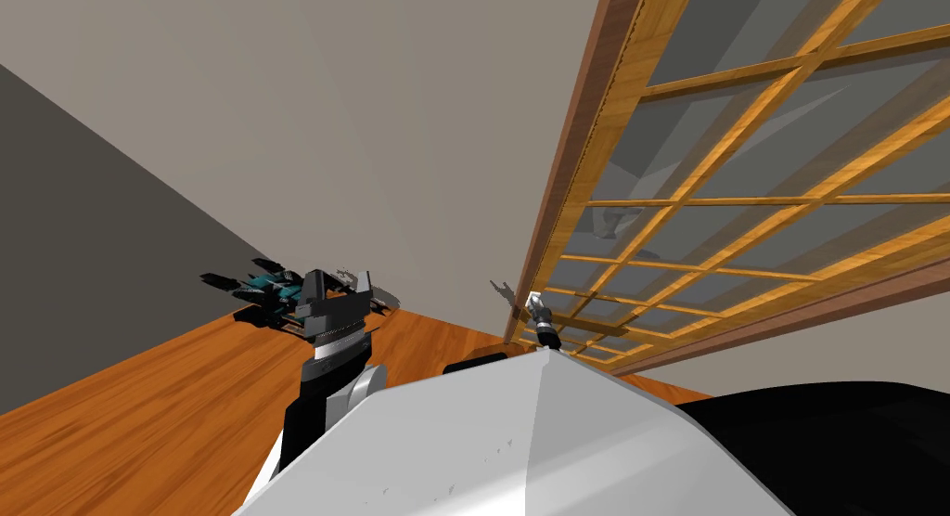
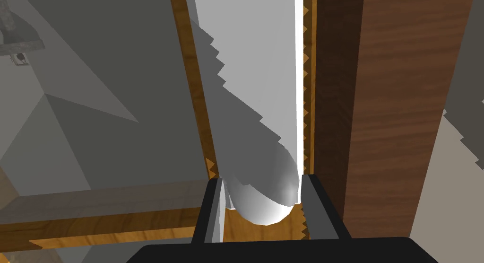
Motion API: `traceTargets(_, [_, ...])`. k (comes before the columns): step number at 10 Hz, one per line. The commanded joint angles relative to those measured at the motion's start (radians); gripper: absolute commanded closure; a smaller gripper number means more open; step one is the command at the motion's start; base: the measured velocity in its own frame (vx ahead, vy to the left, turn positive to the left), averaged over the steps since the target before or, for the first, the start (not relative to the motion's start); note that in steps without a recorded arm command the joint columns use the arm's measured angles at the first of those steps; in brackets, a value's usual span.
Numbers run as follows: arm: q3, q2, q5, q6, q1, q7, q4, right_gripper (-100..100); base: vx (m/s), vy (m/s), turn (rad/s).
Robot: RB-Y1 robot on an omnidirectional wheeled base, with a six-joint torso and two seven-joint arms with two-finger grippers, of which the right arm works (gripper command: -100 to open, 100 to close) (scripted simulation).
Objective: Pull the door open
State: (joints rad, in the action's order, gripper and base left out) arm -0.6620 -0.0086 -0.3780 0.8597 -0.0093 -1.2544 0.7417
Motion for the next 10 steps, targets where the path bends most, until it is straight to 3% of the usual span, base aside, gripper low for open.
traceTargets(1, [0.007, -0.003, 0.01, -0.001, 0.0, 0.04, -0.001, 100, -0.012, 0.004, 0.022])
traceTargets(10, [0.043, -0.028, 0.069, 0.001, 0.001, 0.256, -0.007, 100, -0.02, 0.002, 0.028])
